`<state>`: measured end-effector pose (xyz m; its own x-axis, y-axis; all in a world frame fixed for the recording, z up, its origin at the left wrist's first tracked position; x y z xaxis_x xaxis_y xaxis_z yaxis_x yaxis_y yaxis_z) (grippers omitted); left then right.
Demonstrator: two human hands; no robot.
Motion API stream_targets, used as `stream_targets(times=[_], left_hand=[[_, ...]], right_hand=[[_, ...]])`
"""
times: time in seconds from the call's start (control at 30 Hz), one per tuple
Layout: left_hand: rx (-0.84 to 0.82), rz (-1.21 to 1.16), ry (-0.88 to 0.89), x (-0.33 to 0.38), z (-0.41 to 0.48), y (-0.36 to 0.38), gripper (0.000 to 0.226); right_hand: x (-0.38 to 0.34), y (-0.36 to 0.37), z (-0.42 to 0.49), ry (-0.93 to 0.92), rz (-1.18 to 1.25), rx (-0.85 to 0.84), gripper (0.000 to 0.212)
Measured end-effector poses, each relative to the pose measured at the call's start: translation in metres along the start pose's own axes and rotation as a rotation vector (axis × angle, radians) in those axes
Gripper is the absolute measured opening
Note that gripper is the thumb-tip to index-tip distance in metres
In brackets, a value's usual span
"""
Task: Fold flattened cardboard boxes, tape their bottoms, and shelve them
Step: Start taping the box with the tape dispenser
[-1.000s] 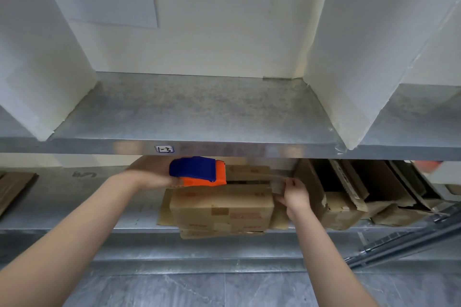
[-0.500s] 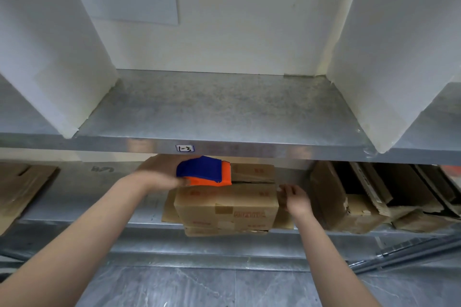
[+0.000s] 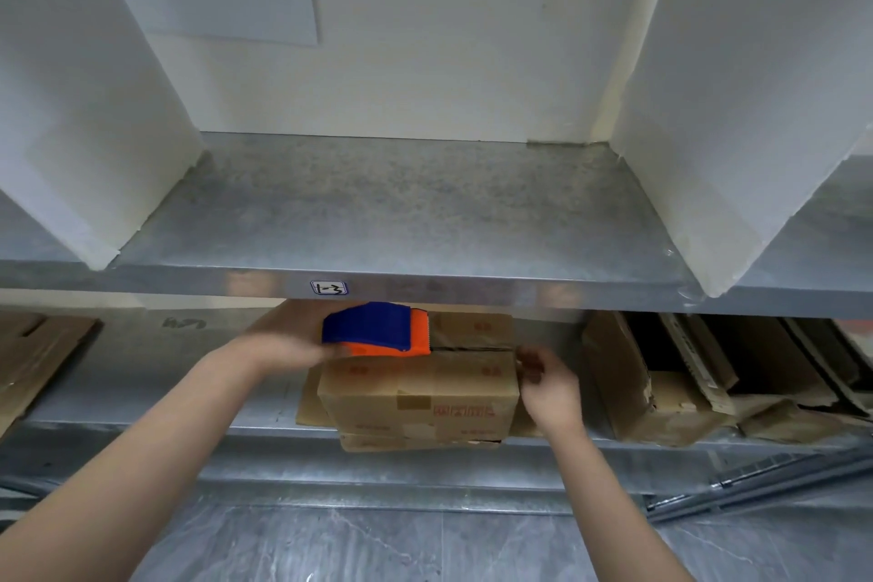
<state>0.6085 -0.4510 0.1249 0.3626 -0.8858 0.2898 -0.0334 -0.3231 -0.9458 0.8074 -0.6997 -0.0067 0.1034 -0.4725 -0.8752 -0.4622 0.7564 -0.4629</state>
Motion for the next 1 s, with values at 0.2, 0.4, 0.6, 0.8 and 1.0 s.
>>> stream_targets(times=[0.2,0.4,0.6,0.8,1.0], left_hand=[[0.005,-0.041,-0.023,-0.008,0.0,0.007,0.05],[0.046,-0.036,-0.069,-0.023,0.004,0.02,0.067],[-0.001,-0.008,-0.05,-0.028,0.006,0.02,0.074],[0.007,-0.032,-0.042,-0.053,-0.02,0.004,0.065],[0.007,-0.072,-0.129,-0.138,-0.069,-0.011,0.078]], right_hand=[[-0.016,0.01,-0.028,0.147,0.346,-0.522,0.078],[-0.028,0.016,-0.014,-0.105,-0.083,-0.394,0.092],[-0.018,0.026,-0.018,-0.095,-0.096,-0.376,0.105],[-0.015,0.023,-0.014,0.018,0.044,-0.362,0.097],[-0.016,0.026,-0.014,0.075,0.074,-0.332,0.096]])
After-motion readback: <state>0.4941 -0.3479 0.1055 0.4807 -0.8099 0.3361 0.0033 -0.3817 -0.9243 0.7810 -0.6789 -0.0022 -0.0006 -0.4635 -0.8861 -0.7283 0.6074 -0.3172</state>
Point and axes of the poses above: each hand's wrist, its own z-axis towards the middle knuckle, its own y-axis out of the palm, x = y × z, the point moved 7 cm from there along z, towards the middle knuckle, and after that the axes turned 11 degrees about z, right-handed, at the moved point
